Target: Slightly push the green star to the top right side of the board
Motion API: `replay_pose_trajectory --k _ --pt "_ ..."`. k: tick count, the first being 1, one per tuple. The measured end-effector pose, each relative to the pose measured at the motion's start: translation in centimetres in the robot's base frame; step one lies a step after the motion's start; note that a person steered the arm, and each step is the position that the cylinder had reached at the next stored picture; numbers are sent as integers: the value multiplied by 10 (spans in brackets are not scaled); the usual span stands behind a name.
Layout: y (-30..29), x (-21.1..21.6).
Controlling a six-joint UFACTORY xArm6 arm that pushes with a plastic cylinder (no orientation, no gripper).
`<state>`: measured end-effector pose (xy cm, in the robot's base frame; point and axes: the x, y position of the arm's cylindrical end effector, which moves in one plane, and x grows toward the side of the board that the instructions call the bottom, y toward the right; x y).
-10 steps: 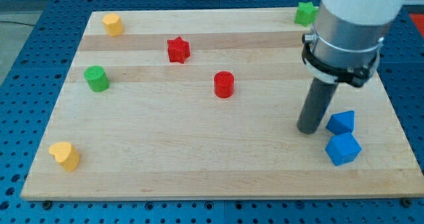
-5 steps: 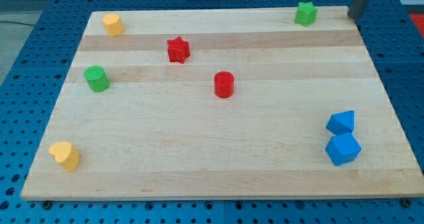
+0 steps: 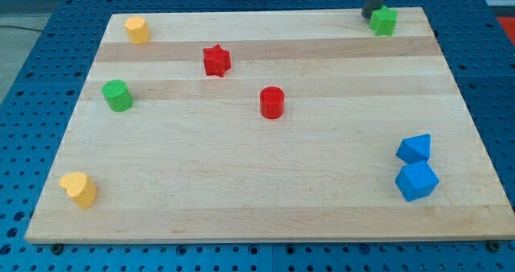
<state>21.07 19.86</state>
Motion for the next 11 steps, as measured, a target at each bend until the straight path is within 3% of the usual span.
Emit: replay_pose_trajectory --k 3,6,7,8,10,11 --pt "-7 3" --pt "-60 -14" --pt "-21 -19" --pt "32 11" --pt "40 39" --pt "91 46"
